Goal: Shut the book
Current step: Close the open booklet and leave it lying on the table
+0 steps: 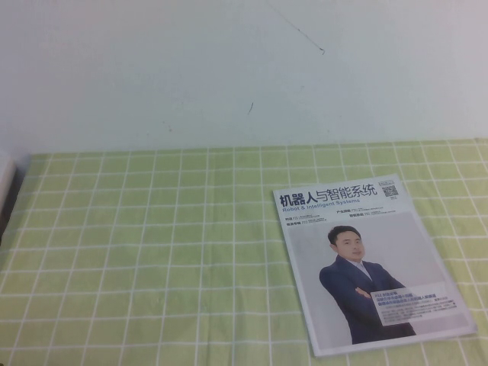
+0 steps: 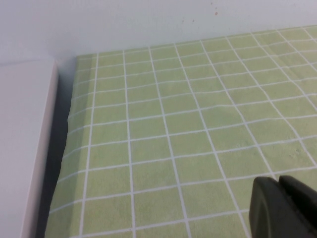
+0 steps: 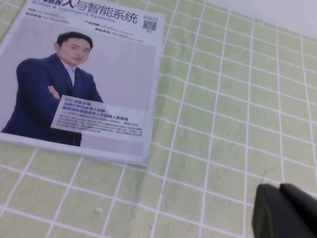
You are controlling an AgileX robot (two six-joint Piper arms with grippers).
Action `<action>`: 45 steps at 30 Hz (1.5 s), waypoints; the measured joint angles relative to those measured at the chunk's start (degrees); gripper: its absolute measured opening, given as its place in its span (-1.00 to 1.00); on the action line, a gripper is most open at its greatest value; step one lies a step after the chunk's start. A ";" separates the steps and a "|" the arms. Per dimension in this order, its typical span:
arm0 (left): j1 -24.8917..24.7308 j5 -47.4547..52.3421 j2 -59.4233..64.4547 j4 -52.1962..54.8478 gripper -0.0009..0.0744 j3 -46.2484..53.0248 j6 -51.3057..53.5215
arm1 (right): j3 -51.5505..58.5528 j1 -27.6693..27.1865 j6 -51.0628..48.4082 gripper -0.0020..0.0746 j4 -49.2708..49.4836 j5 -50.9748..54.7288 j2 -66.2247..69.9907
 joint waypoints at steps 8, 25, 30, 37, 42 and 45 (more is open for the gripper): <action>0.00 -1.10 0.00 0.00 -0.99 0.00 -1.89 | 0.00 0.00 0.00 -0.95 0.00 0.00 0.00; 0.00 0.33 0.00 6.60 -0.99 0.00 0.46 | 0.00 0.00 0.10 -0.95 0.00 0.00 0.00; 0.00 0.68 0.00 9.89 -0.99 -0.04 0.49 | 0.00 0.00 0.10 -0.95 0.00 0.00 0.00; 0.00 0.88 0.00 10.26 -0.99 -0.13 0.49 | 0.00 0.00 0.10 -0.95 0.00 0.00 0.00; 0.00 0.88 0.00 10.26 -0.99 -0.13 0.49 | 0.00 0.00 0.10 -0.95 0.00 0.00 0.00; 0.00 0.88 0.00 10.28 -0.99 -0.13 0.49 | 0.75 0.21 0.10 -0.95 -0.43 -1.17 -1.18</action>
